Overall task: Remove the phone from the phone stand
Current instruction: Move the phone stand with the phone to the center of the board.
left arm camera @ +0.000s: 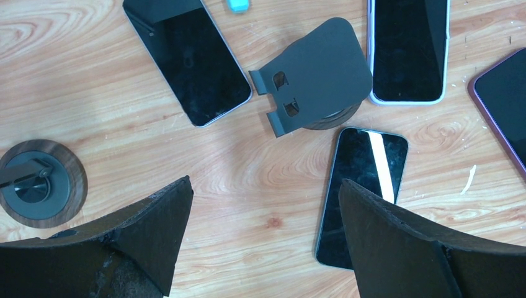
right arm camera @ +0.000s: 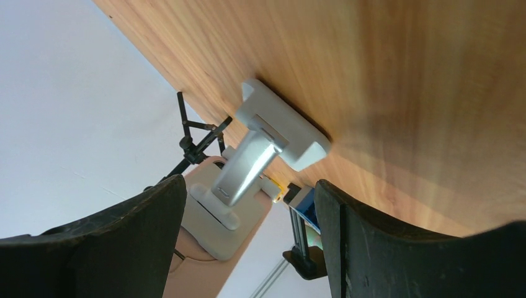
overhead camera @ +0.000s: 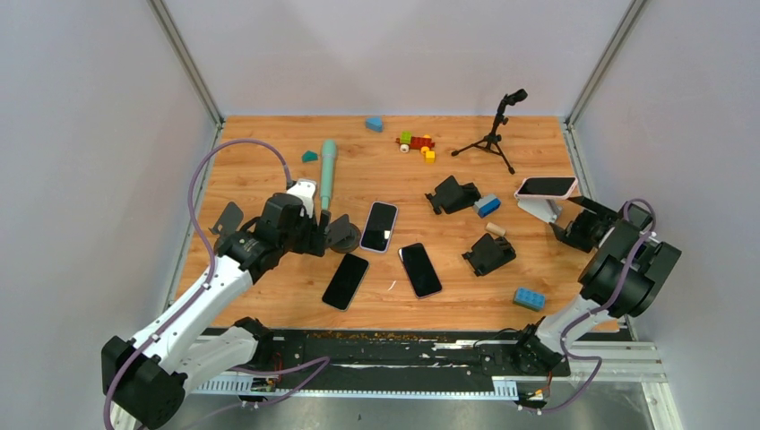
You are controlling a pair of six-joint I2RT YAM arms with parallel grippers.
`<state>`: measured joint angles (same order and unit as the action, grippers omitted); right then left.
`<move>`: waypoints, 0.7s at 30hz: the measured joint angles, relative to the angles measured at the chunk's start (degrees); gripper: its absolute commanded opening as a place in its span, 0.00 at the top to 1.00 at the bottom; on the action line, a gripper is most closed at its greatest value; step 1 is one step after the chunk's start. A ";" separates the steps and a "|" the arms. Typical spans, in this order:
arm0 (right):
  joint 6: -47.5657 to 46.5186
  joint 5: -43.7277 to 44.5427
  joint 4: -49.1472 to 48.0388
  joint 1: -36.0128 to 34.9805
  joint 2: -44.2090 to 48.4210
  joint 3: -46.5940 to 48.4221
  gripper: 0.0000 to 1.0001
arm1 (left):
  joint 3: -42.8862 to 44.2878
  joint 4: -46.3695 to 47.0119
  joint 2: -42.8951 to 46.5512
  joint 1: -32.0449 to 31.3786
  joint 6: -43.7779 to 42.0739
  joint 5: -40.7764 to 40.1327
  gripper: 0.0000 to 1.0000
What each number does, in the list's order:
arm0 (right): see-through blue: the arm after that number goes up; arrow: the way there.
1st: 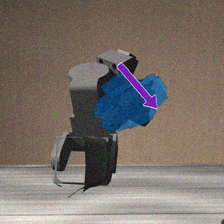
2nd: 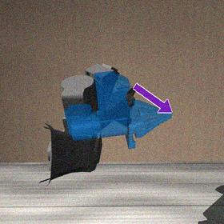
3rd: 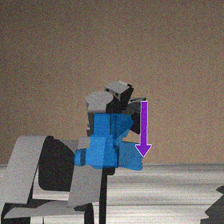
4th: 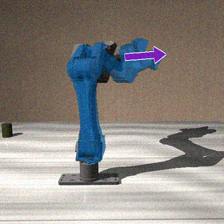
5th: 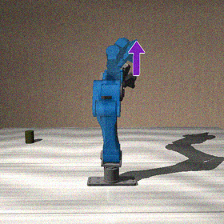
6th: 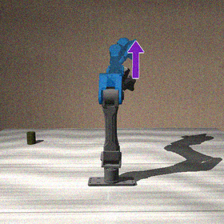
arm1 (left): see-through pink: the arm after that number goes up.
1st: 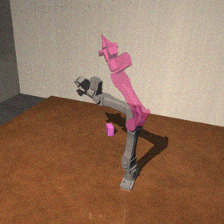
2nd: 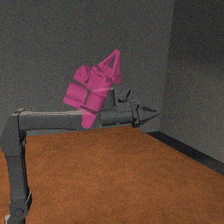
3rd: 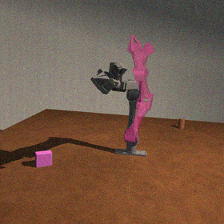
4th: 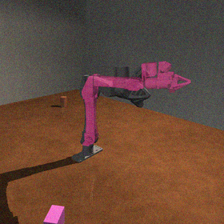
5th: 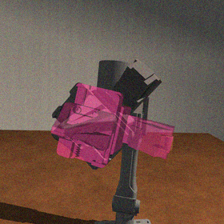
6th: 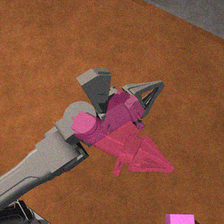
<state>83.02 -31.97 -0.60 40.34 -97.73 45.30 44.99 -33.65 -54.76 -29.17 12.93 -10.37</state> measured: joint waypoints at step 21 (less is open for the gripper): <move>2.51 -1.75 0.94 -2.84 -8.04 8.59 0.27 | -0.09 -0.07 1.88 -0.13 -0.42 -0.98 0.06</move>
<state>85.54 -33.71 0.34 37.50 -105.78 53.89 44.91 -33.71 -52.88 -29.30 12.51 -11.35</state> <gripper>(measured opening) 0.737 0.945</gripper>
